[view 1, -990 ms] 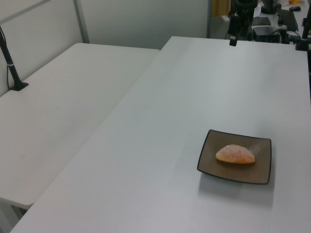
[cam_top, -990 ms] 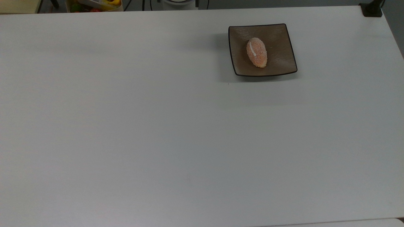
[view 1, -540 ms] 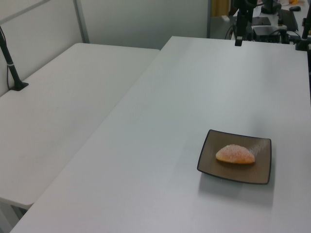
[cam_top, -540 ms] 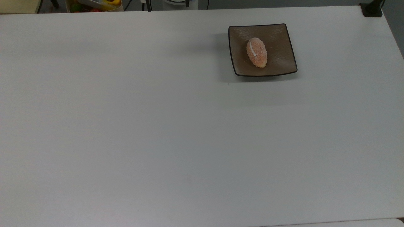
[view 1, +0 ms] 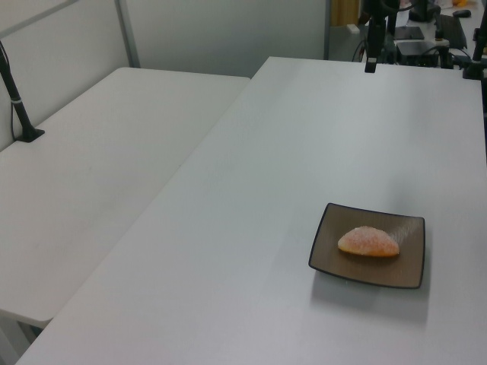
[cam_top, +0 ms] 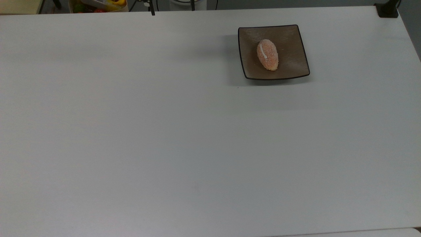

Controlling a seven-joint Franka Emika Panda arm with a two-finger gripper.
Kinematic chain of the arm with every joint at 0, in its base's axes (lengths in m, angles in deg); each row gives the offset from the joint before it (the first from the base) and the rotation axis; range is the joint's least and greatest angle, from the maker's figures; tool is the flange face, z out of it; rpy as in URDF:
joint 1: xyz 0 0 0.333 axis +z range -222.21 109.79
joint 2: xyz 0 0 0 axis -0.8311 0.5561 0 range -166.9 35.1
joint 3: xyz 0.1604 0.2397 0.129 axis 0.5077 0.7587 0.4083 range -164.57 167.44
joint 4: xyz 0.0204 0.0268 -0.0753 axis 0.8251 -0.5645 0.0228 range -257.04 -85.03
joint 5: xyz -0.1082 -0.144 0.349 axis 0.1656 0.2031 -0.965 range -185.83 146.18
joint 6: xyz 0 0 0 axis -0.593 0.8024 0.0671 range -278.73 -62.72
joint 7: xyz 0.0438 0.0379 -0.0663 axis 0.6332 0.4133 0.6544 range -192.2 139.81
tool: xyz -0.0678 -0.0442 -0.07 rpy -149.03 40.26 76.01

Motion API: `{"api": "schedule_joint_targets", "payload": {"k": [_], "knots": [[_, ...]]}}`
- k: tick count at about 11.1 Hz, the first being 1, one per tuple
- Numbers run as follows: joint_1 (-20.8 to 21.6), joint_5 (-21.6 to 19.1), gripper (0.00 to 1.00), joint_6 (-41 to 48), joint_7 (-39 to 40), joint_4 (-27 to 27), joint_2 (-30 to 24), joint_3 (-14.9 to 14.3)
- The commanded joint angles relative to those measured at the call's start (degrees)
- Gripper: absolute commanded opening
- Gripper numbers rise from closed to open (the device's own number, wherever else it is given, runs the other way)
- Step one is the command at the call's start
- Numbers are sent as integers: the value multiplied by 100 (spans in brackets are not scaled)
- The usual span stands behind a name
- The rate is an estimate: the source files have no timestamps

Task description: Bread is placed on a ceramic plate

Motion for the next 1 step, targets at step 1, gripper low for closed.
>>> {"api": "schedule_joint_targets", "payload": {"k": [1], "knots": [[22, -137, 100, -147, 128, -16, 49, -63]]}}
